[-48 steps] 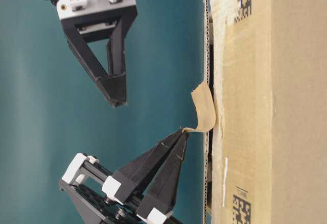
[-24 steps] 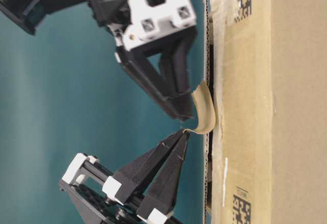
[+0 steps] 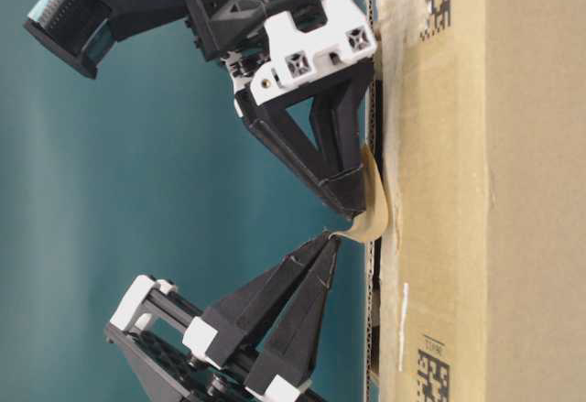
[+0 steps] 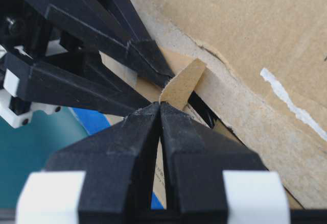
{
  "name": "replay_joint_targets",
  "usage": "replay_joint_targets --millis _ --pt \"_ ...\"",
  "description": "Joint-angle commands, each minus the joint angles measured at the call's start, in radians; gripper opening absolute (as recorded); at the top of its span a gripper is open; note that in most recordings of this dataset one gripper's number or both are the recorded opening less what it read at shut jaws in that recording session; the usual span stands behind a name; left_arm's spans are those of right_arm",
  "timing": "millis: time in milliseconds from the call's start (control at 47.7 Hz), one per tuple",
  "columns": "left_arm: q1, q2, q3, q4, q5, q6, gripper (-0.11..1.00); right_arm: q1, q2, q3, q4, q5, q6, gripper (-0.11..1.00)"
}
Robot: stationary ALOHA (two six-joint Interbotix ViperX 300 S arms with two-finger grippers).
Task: Apply tape along the seams of the closed cardboard box to seal it securely.
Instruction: 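Bring the right gripper over the seam toward the left gripper, then press the tape onto the seam with the right gripper tips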
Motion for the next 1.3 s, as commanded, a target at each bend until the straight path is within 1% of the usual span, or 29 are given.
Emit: replay_joint_targets --millis 0,168,293,628,922,984,1068,1152,1194,1236,1278 --pt "-0.002 -0.008 -0.018 0.002 -0.005 -0.002 0.00 -0.002 -0.006 -0.014 0.005 0.012 0.002 0.33" --pt "-0.003 -0.008 -0.018 0.000 -0.005 -0.002 0.00 -0.005 0.009 -0.011 0.005 0.038 0.002 0.33" --pt "-0.002 -0.008 -0.017 0.000 -0.003 -0.005 0.00 -0.009 0.021 -0.006 0.021 0.041 0.002 0.33" --pt "0.006 0.003 -0.034 0.000 0.101 -0.009 0.00 -0.009 0.023 0.000 0.026 0.041 0.002 0.33" --pt "0.028 0.025 -0.067 0.002 0.114 -0.006 0.02 -0.005 0.023 0.000 0.026 0.040 0.002 0.33" --pt "0.037 0.026 -0.074 0.002 0.117 -0.008 0.08 -0.003 0.025 0.000 0.026 0.040 0.002 0.33" --pt "0.048 0.029 -0.080 0.002 0.121 -0.002 0.23 -0.002 0.023 0.000 0.026 0.040 0.002 0.33" --pt "0.054 0.029 -0.081 0.002 0.129 0.031 0.40 -0.002 0.023 0.000 0.028 0.038 0.002 0.33" --pt "0.054 0.029 -0.081 0.002 0.137 0.051 0.47 -0.002 0.023 0.000 0.028 0.037 0.003 0.33" --pt "0.055 0.029 -0.081 0.002 0.149 0.072 0.52 0.000 0.023 0.000 0.026 0.037 0.003 0.33" --pt "0.055 0.029 -0.083 0.002 0.158 0.097 0.55 0.000 0.023 0.000 0.028 0.037 0.003 0.33"
